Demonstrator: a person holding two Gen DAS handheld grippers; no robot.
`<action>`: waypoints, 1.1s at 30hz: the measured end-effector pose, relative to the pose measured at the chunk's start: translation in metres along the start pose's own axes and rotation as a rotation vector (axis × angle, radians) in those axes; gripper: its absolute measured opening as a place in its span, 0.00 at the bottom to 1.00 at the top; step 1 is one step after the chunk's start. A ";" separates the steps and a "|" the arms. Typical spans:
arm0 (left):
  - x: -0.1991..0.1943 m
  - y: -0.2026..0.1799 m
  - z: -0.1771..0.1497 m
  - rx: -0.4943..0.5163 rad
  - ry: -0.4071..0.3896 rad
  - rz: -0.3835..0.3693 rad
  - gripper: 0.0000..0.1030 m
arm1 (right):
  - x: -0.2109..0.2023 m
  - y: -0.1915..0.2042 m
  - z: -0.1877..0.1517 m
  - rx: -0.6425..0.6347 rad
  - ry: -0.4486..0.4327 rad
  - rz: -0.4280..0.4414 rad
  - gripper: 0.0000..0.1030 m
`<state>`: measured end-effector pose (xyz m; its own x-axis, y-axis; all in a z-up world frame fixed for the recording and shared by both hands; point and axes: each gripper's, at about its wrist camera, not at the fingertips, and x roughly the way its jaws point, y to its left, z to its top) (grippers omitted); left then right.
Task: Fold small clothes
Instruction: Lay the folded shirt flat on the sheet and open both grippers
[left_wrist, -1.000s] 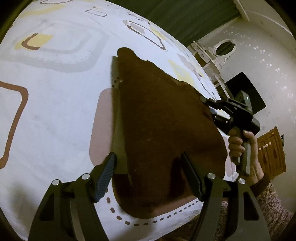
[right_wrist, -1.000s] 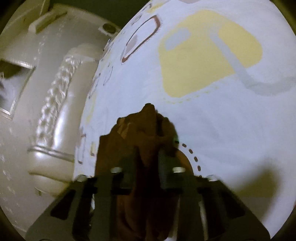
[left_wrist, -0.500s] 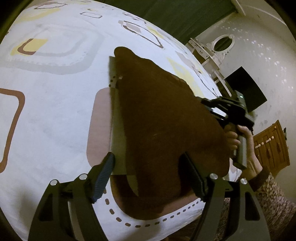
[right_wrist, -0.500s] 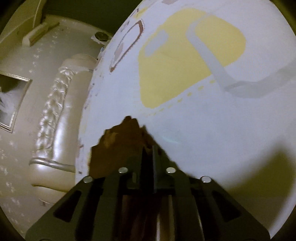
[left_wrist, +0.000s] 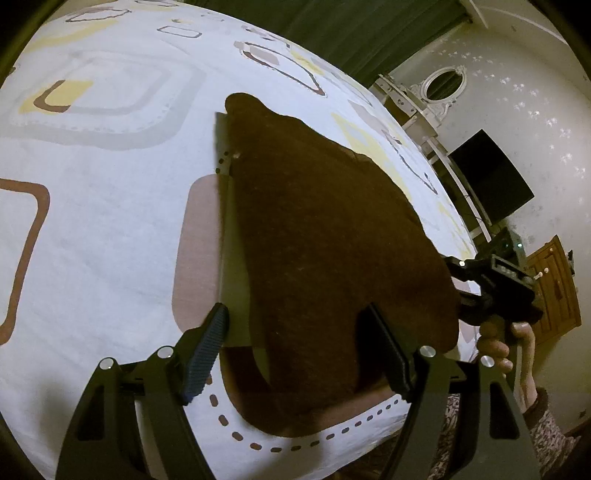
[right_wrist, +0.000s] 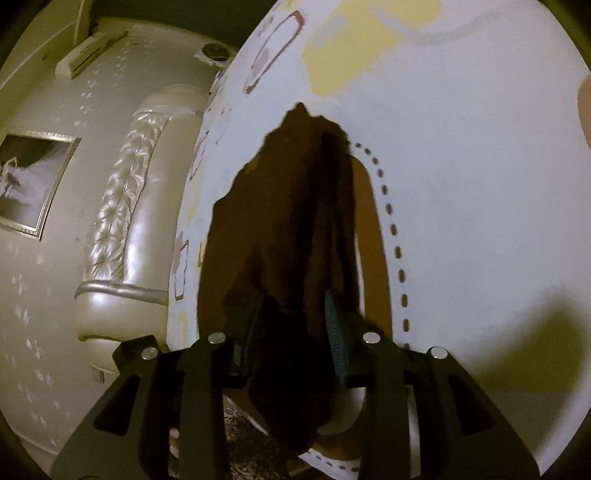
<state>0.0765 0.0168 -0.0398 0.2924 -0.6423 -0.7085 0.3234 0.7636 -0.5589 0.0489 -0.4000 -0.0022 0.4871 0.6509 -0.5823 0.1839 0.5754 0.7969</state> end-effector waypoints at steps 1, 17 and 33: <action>0.000 -0.001 0.000 0.001 0.001 0.001 0.73 | 0.000 -0.001 -0.001 0.012 -0.003 0.009 0.32; 0.000 -0.003 -0.001 0.022 0.001 0.008 0.73 | -0.015 -0.023 -0.011 0.004 -0.044 -0.116 0.09; -0.006 -0.022 -0.011 0.056 0.004 0.102 0.74 | -0.039 0.013 -0.056 -0.106 -0.137 -0.303 0.48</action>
<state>0.0579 0.0046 -0.0280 0.3229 -0.5613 -0.7620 0.3420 0.8200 -0.4590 -0.0159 -0.3905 0.0221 0.5356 0.3743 -0.7570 0.2512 0.7852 0.5660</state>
